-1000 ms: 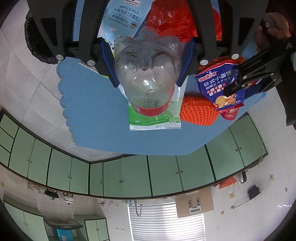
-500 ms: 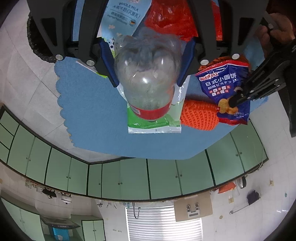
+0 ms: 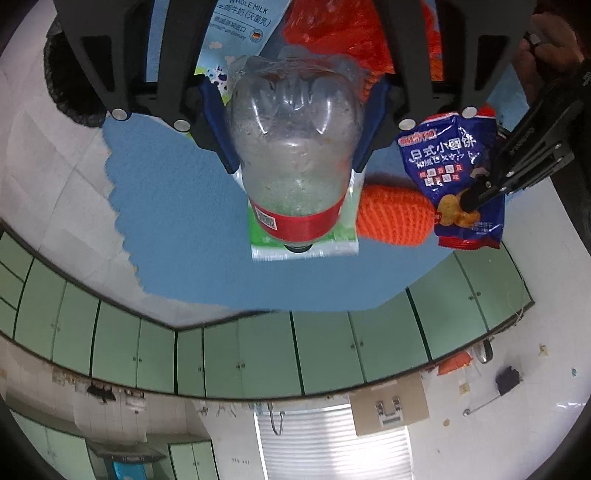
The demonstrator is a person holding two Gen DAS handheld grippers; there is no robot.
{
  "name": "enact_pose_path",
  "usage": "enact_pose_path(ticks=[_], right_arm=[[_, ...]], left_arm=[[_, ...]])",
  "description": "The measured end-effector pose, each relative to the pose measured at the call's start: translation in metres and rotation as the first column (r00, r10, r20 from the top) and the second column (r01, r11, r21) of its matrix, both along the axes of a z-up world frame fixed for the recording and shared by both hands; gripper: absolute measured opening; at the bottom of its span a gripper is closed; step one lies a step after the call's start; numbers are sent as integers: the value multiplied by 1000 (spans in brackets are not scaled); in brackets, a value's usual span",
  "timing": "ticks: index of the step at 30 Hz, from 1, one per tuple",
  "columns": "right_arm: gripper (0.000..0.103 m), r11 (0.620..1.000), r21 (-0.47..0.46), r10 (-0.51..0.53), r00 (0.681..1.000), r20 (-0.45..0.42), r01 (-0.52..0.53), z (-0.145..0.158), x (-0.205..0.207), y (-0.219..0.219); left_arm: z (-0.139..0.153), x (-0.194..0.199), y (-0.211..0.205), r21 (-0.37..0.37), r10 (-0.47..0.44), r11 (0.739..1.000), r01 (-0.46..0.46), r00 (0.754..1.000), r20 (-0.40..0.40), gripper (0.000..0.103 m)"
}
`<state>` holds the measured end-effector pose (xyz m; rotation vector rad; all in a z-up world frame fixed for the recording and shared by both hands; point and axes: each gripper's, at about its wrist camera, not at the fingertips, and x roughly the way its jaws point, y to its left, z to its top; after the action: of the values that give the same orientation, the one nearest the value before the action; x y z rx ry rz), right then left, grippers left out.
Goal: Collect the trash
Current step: 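Carry the bottle and chip bag over the black bin and release both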
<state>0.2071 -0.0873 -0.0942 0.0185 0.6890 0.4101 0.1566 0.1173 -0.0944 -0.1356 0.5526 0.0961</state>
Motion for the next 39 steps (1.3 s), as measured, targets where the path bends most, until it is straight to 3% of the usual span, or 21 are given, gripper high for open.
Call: enact_pose_path(ticks=[12, 22, 32, 39], right_arm=[[61, 998, 44, -38, 992, 120, 33, 53, -25, -27], [61, 984, 22, -178, 972, 156, 177, 70, -46, -87], [61, 909, 1, -414, 903, 115, 416, 58, -68, -187], [61, 855, -4, -519, 854, 18, 519, 13, -62, -245]], left_arm=[[60, -20, -31, 15, -57, 998, 56, 986, 158, 0], [78, -18, -110, 0, -219, 975, 224, 953, 209, 0], [52, -4, -227, -60, -435, 890, 451, 882, 183, 0], [11, 12, -294, -93, -543, 830, 550, 835, 89, 0]])
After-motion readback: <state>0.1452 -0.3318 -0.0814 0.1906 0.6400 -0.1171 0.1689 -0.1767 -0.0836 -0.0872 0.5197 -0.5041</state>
